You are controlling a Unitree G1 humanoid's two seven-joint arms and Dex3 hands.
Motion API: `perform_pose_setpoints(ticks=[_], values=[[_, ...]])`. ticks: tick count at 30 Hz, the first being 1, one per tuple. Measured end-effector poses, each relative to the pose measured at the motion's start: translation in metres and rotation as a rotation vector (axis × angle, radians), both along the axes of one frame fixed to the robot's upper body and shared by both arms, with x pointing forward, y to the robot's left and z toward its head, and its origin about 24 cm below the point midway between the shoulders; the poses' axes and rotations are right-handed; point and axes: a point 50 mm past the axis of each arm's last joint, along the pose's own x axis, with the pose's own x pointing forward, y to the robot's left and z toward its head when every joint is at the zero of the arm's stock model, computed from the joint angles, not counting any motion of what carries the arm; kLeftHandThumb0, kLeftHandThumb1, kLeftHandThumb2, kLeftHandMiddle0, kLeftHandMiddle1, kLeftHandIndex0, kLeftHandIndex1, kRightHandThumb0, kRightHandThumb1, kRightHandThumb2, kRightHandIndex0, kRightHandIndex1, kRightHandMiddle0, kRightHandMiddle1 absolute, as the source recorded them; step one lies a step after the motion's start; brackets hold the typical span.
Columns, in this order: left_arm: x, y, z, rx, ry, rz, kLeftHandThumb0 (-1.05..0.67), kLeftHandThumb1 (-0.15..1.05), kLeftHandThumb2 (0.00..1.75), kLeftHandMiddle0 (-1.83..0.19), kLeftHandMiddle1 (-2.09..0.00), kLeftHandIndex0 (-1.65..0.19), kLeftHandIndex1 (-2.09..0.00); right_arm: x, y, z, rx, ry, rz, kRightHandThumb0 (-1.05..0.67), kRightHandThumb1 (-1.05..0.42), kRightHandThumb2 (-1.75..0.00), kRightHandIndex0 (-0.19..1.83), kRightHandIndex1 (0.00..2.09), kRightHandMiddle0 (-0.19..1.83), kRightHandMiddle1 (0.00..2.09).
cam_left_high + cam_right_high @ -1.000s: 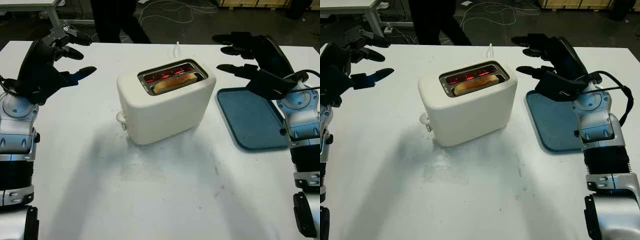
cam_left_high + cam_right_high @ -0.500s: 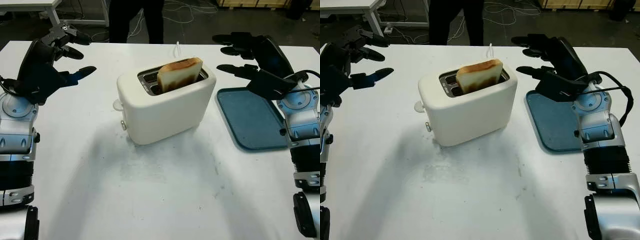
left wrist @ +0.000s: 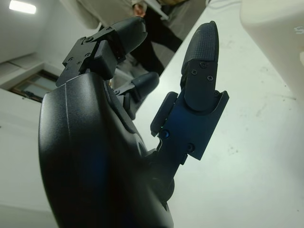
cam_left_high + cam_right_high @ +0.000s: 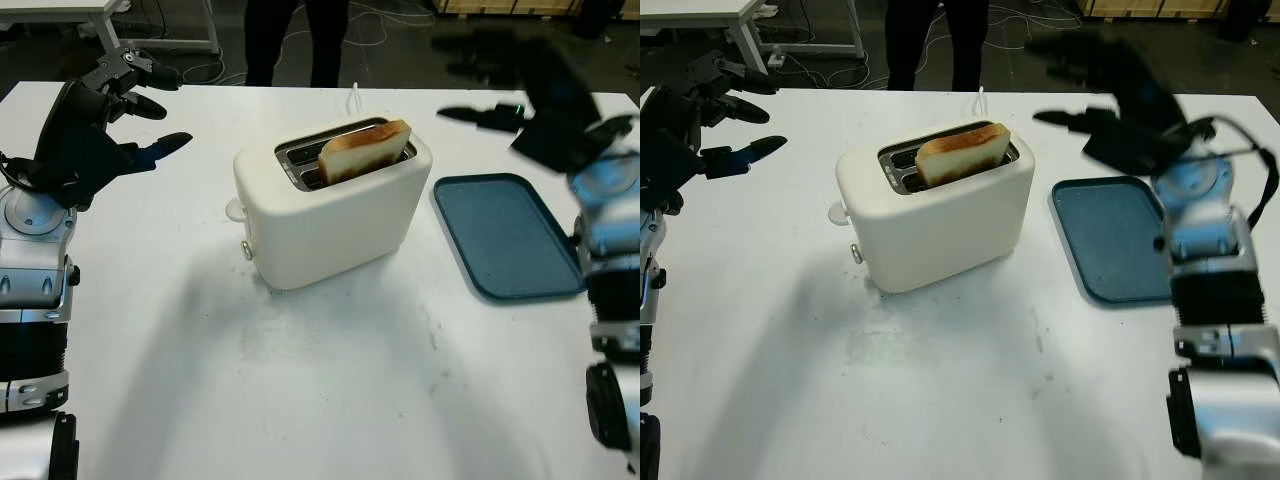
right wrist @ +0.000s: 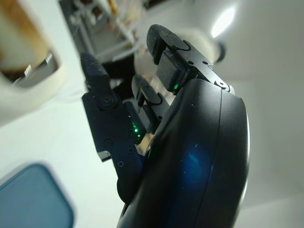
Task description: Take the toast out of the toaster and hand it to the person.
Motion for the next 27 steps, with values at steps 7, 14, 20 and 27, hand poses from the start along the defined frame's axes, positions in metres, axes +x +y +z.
perform_pose_setpoints(ticks=[7,14,20,27], values=[[0.0,0.0,-0.001,0.002,0.003,0.002,-0.54,0.68,0.42,-0.2,-1.22,-0.23,-1.04,-0.005,0.023,0.037,-0.111,-0.082,0.134,-0.59,-0.5,0.0,0.82,0.12,0.79,0.09],[-0.001,0.0,-0.001,0.005,-0.003,0.0,-0.53,0.68,0.42,-0.2,-1.23,-0.23,-1.04,-0.006,0.053,0.028,-0.348,-0.046,0.202,-0.78,-0.51,-0.01,0.81,0.18,0.79,0.08],[-0.001,0.0,-0.001,0.008,-0.003,0.001,-0.52,0.67,0.42,-0.19,-1.22,-0.23,-1.03,-0.007,0.067,0.022,-0.428,-0.019,0.273,-0.86,-0.61,-0.01,0.33,0.93,0.73,0.11],[-0.001,0.0,-0.001,0.008,-0.003,0.002,-0.51,0.67,0.43,-0.19,-1.22,-0.23,-1.03,-0.007,0.076,0.014,-0.481,-0.003,0.297,-0.86,-0.61,0.0,0.27,1.02,0.71,0.13]])
